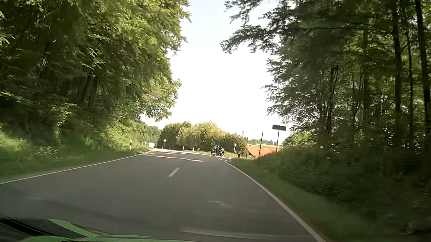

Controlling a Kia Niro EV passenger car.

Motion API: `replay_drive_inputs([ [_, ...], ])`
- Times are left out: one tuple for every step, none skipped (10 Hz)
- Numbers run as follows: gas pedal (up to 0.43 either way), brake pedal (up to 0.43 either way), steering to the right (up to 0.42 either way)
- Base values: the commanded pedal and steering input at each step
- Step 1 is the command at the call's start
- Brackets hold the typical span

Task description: Follow the waypoints while adhering to traffic rules and regulations

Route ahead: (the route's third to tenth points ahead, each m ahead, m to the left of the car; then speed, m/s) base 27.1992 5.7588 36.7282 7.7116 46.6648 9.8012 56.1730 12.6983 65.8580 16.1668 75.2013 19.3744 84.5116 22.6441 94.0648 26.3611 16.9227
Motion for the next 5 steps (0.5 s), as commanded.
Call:
replay_drive_inputs([
  [0.118,0.000,-0.031],
  [0.130,0.000,-0.031],
  [0.150,0.000,-0.031],
  [0.157,0.000,-0.031],
  [0.169,0.000,-0.032],
])
